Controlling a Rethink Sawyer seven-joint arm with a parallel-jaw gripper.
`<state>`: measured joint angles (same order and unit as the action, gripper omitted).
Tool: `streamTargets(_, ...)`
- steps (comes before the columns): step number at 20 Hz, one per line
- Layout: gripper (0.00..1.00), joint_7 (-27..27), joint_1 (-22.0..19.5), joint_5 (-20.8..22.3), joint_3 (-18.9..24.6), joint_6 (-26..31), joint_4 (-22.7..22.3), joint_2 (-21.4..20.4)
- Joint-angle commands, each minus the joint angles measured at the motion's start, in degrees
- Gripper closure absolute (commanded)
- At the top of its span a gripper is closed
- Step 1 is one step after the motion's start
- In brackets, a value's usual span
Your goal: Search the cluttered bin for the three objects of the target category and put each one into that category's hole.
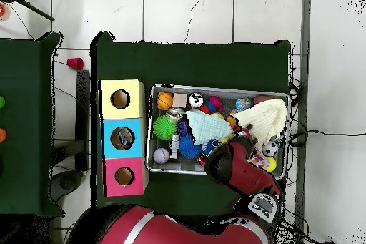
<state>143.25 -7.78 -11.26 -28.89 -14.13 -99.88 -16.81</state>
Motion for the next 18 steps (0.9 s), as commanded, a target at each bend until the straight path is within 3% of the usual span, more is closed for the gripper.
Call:
streamTargets(1,0.00,-10.2,-6.5,9.9,8.4,24.5,2.7,-5.2)
streamTargets(9,0.00,-4.4,-6.6,11.5,10.7,22.3,7.4,0.0)
streamTargets(18,0.00,-1.6,-7.3,13.2,14.4,18.9,12.1,4.0)
